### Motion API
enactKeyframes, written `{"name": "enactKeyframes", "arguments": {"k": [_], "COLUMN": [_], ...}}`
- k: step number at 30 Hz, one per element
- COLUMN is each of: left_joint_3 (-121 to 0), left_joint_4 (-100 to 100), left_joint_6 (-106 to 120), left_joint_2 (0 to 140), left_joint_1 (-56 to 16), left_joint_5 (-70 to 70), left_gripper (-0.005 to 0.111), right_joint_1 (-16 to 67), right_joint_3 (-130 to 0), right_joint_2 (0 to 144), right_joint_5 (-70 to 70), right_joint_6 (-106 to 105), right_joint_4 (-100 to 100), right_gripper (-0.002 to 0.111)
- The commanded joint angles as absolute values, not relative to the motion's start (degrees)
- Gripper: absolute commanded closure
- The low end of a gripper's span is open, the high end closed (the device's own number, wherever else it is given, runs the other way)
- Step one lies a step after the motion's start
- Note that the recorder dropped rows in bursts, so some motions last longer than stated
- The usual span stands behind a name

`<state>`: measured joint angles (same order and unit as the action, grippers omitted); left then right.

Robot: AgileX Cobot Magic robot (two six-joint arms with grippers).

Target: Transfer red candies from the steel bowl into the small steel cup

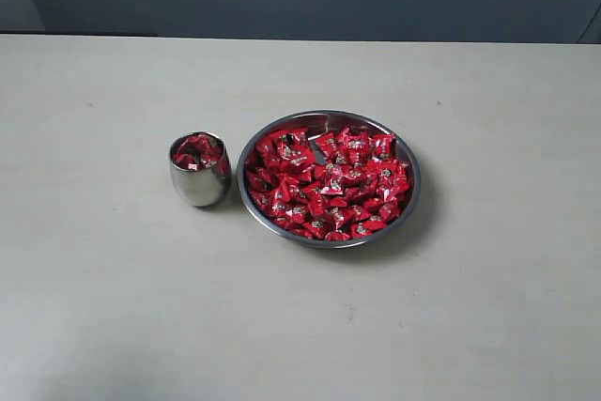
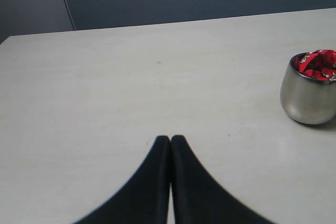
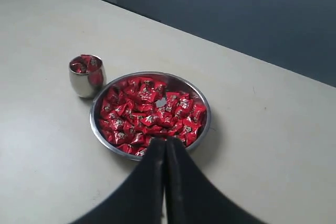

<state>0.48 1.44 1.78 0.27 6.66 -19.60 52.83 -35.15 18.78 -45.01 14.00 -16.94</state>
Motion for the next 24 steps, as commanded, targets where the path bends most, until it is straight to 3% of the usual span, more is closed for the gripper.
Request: {"name": "enactKeyframes", "arguments": {"k": [1,10,24], "left_joint_3": [0.00,0.00,0.00], "left_joint_4": [1.55,1.55,1.55], "left_joint_6": [1.68,1.68,1.68], "left_joint_2": [0.00,0.00,0.00], "left_joint_1": [6.20,6.20,6.20], "left_joint_5": [-19.30,-19.30,-19.30], "left_gripper": [0.106,0.106,0.106], "right_joint_1": [52.69,47.88,24.36], "right_joint_3": [-32.89,-21.83,-3.81], "right_joint_2": [17.45,13.31,0.74], "right_joint_5": [-38.80,-25.94,-13.51], "right_joint_6": [13.92,14.11,14.11], "right_joint_4": [-20.13,-21.57,-17.62], "right_gripper": [0.108,0.108,0.108]}}
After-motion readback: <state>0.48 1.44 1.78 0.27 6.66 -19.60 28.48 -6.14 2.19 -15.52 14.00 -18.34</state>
